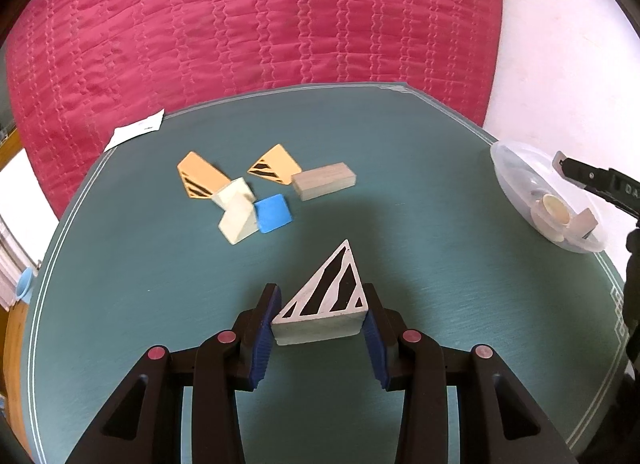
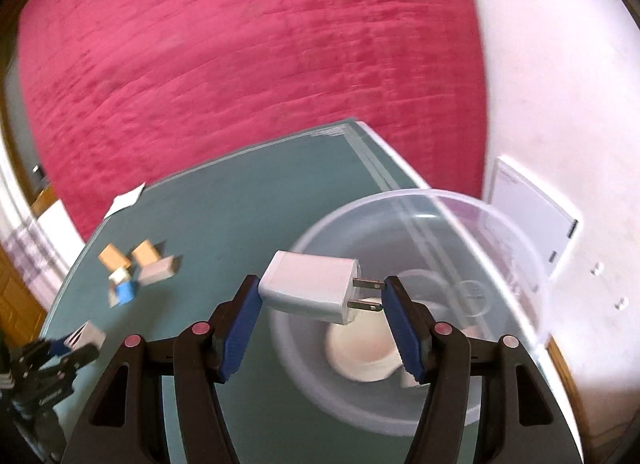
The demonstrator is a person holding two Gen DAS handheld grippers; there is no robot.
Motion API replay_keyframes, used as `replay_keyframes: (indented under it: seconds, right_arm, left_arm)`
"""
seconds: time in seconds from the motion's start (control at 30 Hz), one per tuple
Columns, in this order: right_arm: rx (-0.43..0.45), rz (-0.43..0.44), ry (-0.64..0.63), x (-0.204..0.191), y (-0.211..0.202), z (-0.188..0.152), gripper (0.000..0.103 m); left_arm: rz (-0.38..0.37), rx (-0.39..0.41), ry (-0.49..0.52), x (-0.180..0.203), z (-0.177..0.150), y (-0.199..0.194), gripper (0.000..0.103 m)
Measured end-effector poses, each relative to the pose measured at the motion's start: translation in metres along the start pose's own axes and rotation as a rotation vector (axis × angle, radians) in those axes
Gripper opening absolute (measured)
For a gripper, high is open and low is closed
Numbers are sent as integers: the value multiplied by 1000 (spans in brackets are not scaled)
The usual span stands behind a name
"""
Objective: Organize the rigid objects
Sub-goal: 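Carry the white plug block into the clear basin and open the right gripper, then carry the striped triangle into the clear basin and open the left gripper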
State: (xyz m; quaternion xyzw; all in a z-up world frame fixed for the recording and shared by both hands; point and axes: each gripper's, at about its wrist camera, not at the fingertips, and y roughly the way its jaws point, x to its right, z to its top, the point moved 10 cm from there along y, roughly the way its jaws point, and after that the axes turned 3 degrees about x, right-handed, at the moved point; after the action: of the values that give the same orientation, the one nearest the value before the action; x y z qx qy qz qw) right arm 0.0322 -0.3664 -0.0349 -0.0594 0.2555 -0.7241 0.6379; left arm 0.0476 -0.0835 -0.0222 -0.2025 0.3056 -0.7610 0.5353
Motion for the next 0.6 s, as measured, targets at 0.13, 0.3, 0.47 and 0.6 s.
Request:
replay_keyframes:
  seconds: [0.13,0.3,0.47,0.6]
  right_arm:
    - [11,-48,44,28,2,7,63]
    - [25,-117,107,65,7,9,63]
    - [15,-145,139,83,10,5,65]
    - [22,-140,144,85,7,6,65]
  left_arm:
    - [-10,-2,16,10,1,1,42]
    - [-22,-2,33,22,4,2,42]
    - [-39,-2,50,36,10,5,42]
    - [-51,-3,71,49,14,8,42]
